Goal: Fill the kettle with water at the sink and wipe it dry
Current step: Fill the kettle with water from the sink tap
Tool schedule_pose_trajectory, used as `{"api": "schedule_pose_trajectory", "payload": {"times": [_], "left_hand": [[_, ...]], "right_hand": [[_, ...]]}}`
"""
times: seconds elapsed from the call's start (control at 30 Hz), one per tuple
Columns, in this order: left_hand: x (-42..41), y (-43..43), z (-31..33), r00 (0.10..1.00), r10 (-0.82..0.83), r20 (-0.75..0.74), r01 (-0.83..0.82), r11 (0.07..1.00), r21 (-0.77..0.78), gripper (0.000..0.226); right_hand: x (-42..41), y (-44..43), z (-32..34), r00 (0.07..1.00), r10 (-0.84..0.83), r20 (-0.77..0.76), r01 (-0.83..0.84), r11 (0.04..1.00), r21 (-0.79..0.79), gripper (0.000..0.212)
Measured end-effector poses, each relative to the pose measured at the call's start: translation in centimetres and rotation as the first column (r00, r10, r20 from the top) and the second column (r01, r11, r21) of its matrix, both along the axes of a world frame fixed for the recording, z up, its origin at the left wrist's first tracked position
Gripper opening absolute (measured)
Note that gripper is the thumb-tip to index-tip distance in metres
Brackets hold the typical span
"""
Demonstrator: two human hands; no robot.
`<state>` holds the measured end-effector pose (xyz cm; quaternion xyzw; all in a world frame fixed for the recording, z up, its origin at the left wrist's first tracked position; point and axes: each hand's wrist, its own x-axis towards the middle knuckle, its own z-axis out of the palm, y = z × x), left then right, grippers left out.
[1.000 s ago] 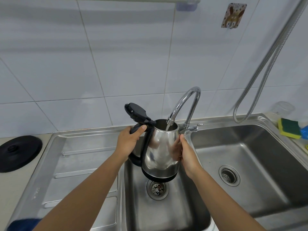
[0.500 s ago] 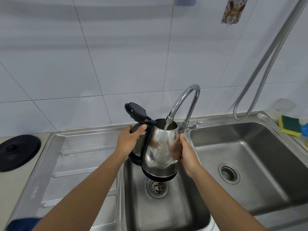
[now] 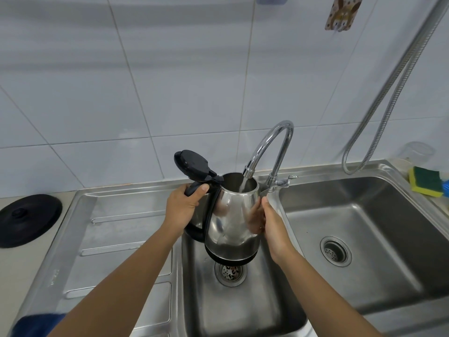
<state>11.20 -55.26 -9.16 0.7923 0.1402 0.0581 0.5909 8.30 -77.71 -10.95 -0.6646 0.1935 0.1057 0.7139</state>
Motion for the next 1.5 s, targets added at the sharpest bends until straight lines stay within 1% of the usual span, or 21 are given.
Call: {"api": "schedule_pose_trajectory", "payload": {"times": [0.17,0.27,0.3,0.33,0.37,0.4,0.47,0.53,0.6,0.67,0.73,0.8,0.93,1.03,1.1,1.17,1.23,1.3,1.37,1.43,1.5], "left_hand": [[-0.1,0.1,0.7,1.0,-0.009,-0.002,0.009,1.0,-0.024,0.072],[0.0,0.1,0.8,1.0,-0.007,0.002,0.008,1.0,-0.027,0.066],[0.1,0.2,0.8,1.0,-0.007,0.005,0.007,1.0,-0.025,0.064],[0.1,0.2,0.8,1.0,-0.006,0.01,0.006,1.0,-0.027,0.063],[0.1,0.2,0.9,1.0,-0.004,0.014,0.005,1.0,-0.03,0.063],[0.1,0.2,0.9,1.0,0.0,0.017,0.001,1.0,-0.03,0.062],[0.2,0.2,0.9,1.0,0.011,0.017,-0.01,1.0,-0.019,0.057],[0.4,0.3,0.8,1.0,0.017,0.015,-0.017,1.0,-0.01,0.052],[0.5,0.3,0.8,1.0,0.019,0.009,-0.019,1.0,-0.017,0.058],[0.5,0.4,0.8,1.0,0.02,0.003,-0.02,1.0,-0.022,0.07],[0.4,0.6,0.7,1.0,0.027,-0.002,-0.027,0.999,-0.035,0.076],[0.4,0.9,0.3,1.0,0.03,-0.008,-0.031,0.998,-0.051,0.069],[0.5,1.3,-0.7,0.999,0.035,-0.01,-0.035,0.999,-0.018,0.034],[0.4,1.5,-1.0,0.999,0.035,0.0,-0.035,0.999,-0.016,0.032],[0.2,1.6,-1.0,0.999,0.041,-0.001,-0.041,0.999,-0.012,0.034],[-0.1,1.7,-1.0,0.999,0.049,-0.003,-0.049,0.999,-0.016,0.036],[-0.6,1.8,-0.9,0.999,0.053,-0.005,-0.053,0.998,-0.026,0.04],[-1.4,1.9,-0.6,0.999,0.052,-0.006,-0.052,0.998,-0.024,0.043],[-2.5,2.2,-0.2,0.999,0.051,0.001,-0.051,0.999,-0.016,0.046],[-3.6,2.4,0.3,0.998,0.055,0.008,-0.055,0.998,-0.017,0.05],[-4.9,2.7,0.9,0.998,0.056,0.013,-0.055,0.998,-0.021,0.051]], "right_hand": [[0.2,-0.4,0.7,0.999,-0.02,-0.037,0.023,0.996,0.09,0.053],[0.3,-0.5,0.5,0.999,-0.034,0.027,0.031,0.996,0.088,0.043],[0.4,-0.6,0.6,0.995,-0.053,0.086,0.049,0.998,0.05,0.036],[0.8,-1.0,0.5,0.985,-0.085,0.152,0.095,0.994,-0.055,0.03],[1.4,-1.6,0.4,0.971,-0.107,0.213,0.154,0.964,-0.218,0.033],[2.2,-2.5,0.4,0.959,-0.098,0.267,0.206,0.886,-0.415,0.046],[4.1,-4.2,0.0,0.96,-0.039,0.279,0.239,0.638,-0.732,0.07],[5.9,-5.3,-0.5,0.972,0.055,0.227,0.182,0.428,-0.885,0.078],[7.0,-5.9,-1.1,0.981,0.128,0.146,0.101,0.308,-0.946,0.08],[7.8,-6.0,-1.6,0.982,0.16,0.103,0.064,0.235,-0.97,0.081],[8.5,-6.1,-1.6,0.982,0.169,0.08,0.048,0.186,-0.981,0.082],[9.3,-6.4,-1.3,0.982,0.174,0.072,0.045,0.153,-0.987,0.082],[11.0,-7.2,-0.4,0.98,0.197,0.038,0.017,0.105,-0.994,0.08],[11.2,-7.2,-0.4,0.981,0.193,0.02,0.004,0.081,-0.997,0.08],[11.1,-7.3,-0.4,0.981,0.193,0.029,0.01,0.101,-0.995,0.079],[10.8,-7.2,-0.1,0.98,0.194,0.049,0.011,0.19,-0.982,0.078],[9.5,-6.8,-0.2,0.972,0.208,0.107,0.029,0.349,-0.937,0.076],[6.9,-5.7,-0.8,0.961,0.213,0.177,0.034,0.543,-0.839,0.072],[3.3,-4.0,-1.4,0.969,0.164,0.187,0.011,0.722,-0.692,0.064],[-0.4,-2.2,-1.4,0.986,0.081,0.145,-0.007,0.891,-0.455,0.059],[-3.7,-0.3,-0.8,0.991,0.086,0.107,-0.064,0.979,-0.195,0.062]]}}
